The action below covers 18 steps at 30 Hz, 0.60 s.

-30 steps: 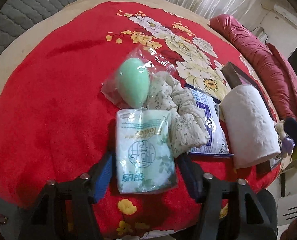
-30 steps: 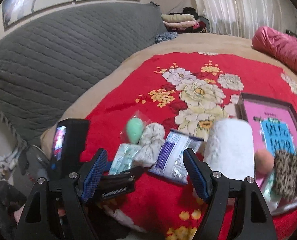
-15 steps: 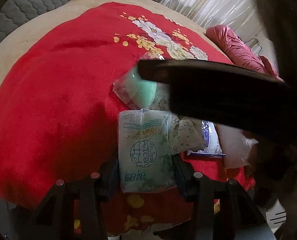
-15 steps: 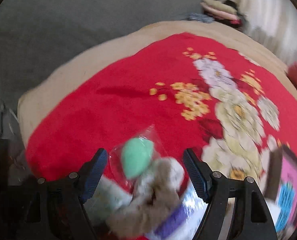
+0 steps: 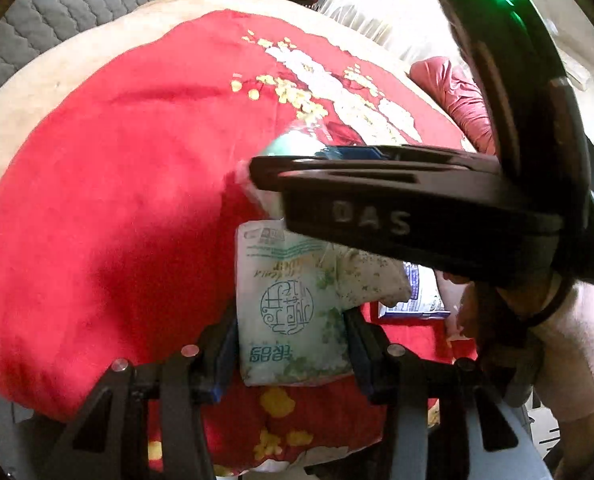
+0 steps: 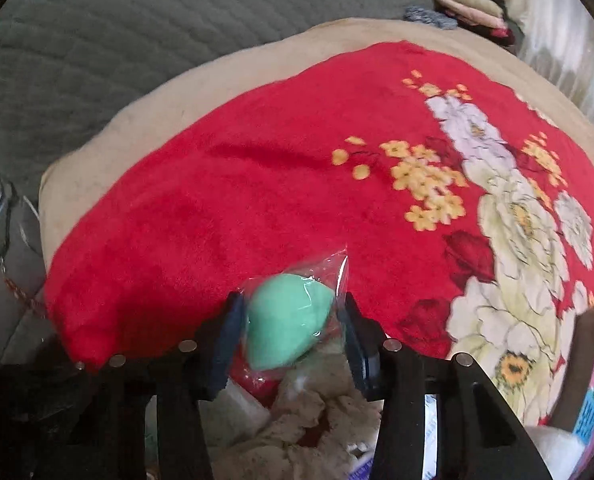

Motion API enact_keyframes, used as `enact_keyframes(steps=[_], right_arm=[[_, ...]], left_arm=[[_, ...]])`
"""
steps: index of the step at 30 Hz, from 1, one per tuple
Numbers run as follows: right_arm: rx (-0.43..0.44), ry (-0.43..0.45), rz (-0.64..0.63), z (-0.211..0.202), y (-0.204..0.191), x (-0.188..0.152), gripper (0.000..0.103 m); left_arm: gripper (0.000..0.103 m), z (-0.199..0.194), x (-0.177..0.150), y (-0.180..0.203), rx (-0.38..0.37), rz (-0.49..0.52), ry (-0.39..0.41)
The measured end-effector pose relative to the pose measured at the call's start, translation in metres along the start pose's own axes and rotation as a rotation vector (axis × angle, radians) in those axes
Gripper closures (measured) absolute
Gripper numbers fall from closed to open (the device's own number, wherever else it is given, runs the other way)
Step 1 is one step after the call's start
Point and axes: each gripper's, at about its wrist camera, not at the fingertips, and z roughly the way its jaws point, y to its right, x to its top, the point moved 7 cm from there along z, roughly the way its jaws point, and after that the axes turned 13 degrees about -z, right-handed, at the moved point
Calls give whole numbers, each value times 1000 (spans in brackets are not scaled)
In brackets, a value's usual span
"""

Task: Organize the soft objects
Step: 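Grasp the bagged green sponge with the right tool while the left grasps the tissue pack, then lift the sponge and tissue pack and carry them toward the tray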

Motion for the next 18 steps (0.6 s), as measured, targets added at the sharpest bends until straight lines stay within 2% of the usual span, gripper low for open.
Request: enact_keyframes(steps=[3, 10, 18], right_arm=[[13, 55, 62, -16, 6, 0, 55], [-72, 188, 135, -73, 25, 2, 55], [-101, 265, 222, -118, 44, -14, 55]], left_arm=[[55, -5, 2, 2, -6, 17, 26], [55, -17, 8, 10, -28, 50, 85], [55, -13, 5, 2, 8, 39, 58]])
